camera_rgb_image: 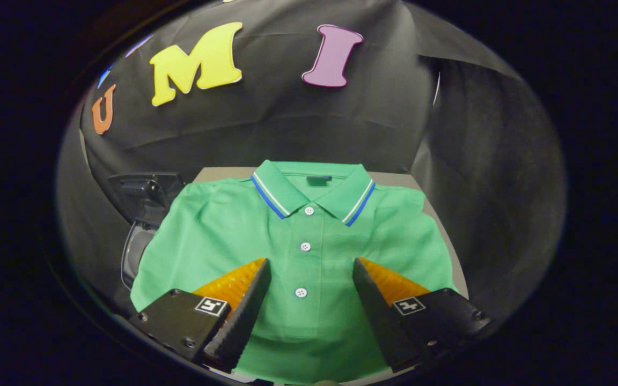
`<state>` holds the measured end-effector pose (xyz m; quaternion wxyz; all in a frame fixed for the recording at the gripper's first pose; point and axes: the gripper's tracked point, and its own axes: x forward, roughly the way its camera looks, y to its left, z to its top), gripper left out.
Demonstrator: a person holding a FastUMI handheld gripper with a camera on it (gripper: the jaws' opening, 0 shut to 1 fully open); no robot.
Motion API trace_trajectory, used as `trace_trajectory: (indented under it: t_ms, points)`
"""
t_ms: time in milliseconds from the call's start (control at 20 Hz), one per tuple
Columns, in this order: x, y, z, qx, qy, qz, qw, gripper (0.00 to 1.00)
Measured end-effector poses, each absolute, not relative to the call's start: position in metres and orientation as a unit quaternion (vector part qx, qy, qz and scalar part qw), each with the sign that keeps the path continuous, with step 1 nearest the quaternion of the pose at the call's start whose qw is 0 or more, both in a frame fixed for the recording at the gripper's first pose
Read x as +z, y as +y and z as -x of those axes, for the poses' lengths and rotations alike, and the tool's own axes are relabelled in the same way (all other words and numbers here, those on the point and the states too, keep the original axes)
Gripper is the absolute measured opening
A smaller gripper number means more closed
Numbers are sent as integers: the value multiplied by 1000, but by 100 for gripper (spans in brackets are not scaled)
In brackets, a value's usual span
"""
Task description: Put the clothes into the washing machine and then close the washing machine lid.
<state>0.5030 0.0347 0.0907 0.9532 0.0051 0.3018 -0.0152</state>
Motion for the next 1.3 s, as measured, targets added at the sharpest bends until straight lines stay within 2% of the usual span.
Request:
trace_trajectory:
  t_ms: [100,250,300,450,550,750,1300]
  points:
    - [89,36,-504,-16,300,-24,954,95]
    - [88,38,-508,-15,306,-22,952,80]
    - [87,38,-508,-12,308,-18,951,79]
    - [89,38,-509,-34,304,-30,952,27]
    - [89,38,-512,-34,303,-21,952,12]
    - [95,45,-504,-16,290,-29,956,5]
    - [178,111,-436,51,168,-91,980,5]
